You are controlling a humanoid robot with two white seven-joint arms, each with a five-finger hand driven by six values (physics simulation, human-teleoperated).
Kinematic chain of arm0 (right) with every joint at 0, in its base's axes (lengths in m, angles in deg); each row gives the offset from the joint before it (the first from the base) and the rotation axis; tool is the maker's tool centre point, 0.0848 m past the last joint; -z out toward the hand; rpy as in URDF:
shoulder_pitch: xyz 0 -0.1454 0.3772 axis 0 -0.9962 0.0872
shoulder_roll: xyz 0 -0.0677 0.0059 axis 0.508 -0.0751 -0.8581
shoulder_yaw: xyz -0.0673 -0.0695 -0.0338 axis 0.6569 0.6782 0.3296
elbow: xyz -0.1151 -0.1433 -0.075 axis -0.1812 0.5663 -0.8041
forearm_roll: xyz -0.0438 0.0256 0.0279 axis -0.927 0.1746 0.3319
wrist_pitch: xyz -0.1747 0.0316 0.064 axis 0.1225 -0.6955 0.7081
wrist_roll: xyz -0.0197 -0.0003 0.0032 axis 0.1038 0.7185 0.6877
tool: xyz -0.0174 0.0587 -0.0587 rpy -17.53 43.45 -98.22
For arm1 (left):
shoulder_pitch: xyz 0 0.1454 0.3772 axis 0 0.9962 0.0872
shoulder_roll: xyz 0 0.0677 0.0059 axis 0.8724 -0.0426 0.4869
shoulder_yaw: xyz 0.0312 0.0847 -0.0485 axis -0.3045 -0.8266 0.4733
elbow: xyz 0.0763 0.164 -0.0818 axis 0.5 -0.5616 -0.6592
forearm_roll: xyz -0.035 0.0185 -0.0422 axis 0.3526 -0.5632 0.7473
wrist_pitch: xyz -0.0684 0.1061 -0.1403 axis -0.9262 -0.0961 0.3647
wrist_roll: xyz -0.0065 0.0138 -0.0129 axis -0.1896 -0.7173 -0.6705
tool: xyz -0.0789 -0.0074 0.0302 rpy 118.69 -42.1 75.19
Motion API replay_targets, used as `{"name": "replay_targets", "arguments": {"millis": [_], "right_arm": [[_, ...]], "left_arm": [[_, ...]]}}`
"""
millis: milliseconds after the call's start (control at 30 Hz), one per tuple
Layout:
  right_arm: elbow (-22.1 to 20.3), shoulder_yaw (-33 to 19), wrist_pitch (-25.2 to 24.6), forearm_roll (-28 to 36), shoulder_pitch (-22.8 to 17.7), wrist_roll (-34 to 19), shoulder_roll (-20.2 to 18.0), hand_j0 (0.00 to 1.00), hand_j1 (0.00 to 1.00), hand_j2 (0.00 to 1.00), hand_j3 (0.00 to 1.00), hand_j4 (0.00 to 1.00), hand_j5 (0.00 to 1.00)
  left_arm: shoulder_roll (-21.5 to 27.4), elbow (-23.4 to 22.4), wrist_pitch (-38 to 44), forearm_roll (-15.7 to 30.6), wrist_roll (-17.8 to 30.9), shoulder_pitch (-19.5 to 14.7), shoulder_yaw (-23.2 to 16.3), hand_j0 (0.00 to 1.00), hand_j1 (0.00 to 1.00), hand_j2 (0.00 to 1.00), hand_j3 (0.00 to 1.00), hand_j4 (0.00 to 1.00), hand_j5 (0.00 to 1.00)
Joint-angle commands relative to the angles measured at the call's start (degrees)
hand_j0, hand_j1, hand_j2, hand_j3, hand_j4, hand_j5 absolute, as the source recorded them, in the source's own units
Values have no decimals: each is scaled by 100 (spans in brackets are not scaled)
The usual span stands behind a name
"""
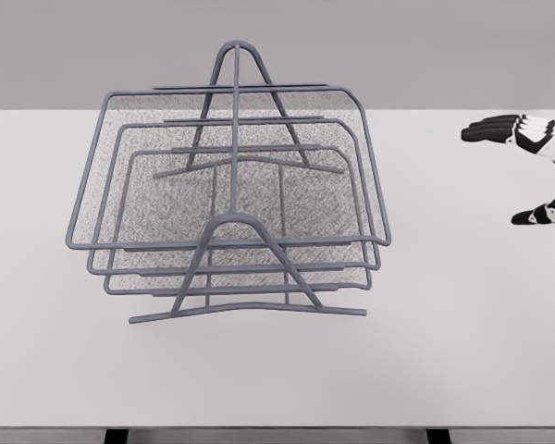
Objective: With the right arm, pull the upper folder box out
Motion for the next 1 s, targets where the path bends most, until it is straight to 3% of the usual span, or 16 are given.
{"name": "replay_targets", "arguments": {"millis": [0, 167, 233, 267, 333, 367, 667, 733, 867, 967], "right_arm": [[-13, 11, -17, 24, 0, -2, 16, 100, 100, 100, 100, 100, 100], [-189, 20, -17, -451, 140, -2, 209, 100, 100, 100, 100, 100, 100], [-189, 29, -17, -442, 606, -311, 341, 100, 100, 100, 100, 100, 100], [-189, 213, -17, -495, 738, -311, 341, 100, 100, 100, 100, 100, 100], [-180, 1065, -17, -583, 1502, -311, 350, 100, 100, 100, 100, 100, 100], [-180, 1259, -17, -592, 1635, -311, 376, 100, 100, 100, 100, 100, 100], [-189, 1470, -17, -1066, 1758, -311, 543, 100, 100, 100, 100, 100, 100], [-171, 1470, -17, -1383, 1854, -311, 859, 100, 100, 100, 100, 100, 100], [-163, 1927, -17, -1488, 2127, -311, 956, 100, 100, 100, 100, 100, 100], [-31, 1980, -17, -1576, 2153, -311, 974, 100, 100, 100, 100, 100, 100]], "left_arm": [[0, 2, 1, 2, 1, 0, 0, 100, 100, 100, 100, 100, 100], [0, 2, 1, 2, 1, 0, 0, 100, 100, 100, 100, 100, 100], [0, 2, 1, 2, 1, 0, 0, 100, 100, 100, 100, 100, 100], [0, 2, 1, 2, 1, 0, 0, 100, 100, 100, 100, 100, 100], [0, 2, -7, 2, 1, 0, 0, 100, 100, 100, 100, 100, 100], [0, 2, 1, 2, 1, 0, 0, 100, 100, 100, 100, 100, 100], [0, 2, 1, 2, 1, 0, 0, 100, 100, 100, 100, 100, 100], [0, -7, -7, 2, 1, 0, 0, 100, 100, 100, 100, 100, 100], [0, 2, -7, 2, 1, 0, 0, 100, 100, 100, 100, 100, 100], [0, 2, 1, 2, 1, 0, 0, 100, 100, 100, 100, 100, 100]]}}
